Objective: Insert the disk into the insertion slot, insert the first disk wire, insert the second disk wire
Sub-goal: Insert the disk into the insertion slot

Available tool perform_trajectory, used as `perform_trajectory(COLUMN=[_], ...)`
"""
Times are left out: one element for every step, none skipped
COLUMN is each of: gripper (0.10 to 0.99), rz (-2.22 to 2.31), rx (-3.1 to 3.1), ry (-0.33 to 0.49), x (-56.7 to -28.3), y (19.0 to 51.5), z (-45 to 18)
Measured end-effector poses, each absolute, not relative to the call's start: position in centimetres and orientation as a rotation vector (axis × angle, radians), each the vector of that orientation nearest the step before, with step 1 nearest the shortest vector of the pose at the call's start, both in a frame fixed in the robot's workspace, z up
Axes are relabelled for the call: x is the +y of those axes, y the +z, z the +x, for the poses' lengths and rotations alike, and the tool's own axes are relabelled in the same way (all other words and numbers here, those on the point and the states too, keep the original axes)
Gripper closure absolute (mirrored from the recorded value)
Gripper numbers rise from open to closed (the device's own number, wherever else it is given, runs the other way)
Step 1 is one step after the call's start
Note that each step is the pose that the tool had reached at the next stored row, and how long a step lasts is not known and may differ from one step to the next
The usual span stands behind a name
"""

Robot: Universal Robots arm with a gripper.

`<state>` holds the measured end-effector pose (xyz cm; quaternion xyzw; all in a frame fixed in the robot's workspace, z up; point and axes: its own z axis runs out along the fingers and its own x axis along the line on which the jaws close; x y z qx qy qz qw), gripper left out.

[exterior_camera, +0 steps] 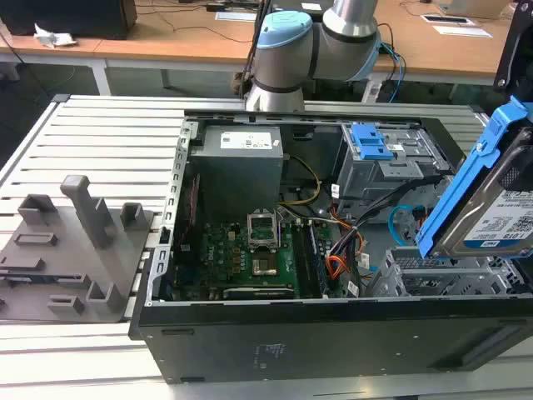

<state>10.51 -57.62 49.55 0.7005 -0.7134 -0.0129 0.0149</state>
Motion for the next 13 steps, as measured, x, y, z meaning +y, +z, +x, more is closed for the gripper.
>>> perform_trajectory(gripper=[0.722,0.722,0.722,0.722,0.722,0.722,0.722,0.722,0.722,0.722,0.722,0.722,0.722], rz=[2.180,2.180,2.180,2.180,2.180,2.180,2.180,2.180,2.180,2.180,2.180,2.180,2.180], rx=[-2.220,-2.220,-2.220,-2.220,-2.220,-2.220,-2.220,-2.220,-2.220,-2.220,-2.220,-2.220,-2.220], ry=[-0.040,-0.040,-0.040,-0.040,-0.040,-0.040,-0.040,-0.040,-0.040,-0.040,-0.040,-0.040,-0.040], x=[-57.6,-57.6,-57.6,-57.6,-57.6,-57.6,-57.6,-57.6,-57.6,-57.6,-57.6,-57.6,-57.6], y=[49.3,49.1,49.0,48.9,48.8,48.7,48.6,48.5,48.4,48.3,48.2,48.0,47.9], z=[10.5,10.5,10.5,10.5,10.5,10.5,10.5,10.5,10.5,10.5,10.5,10.5,10.5])
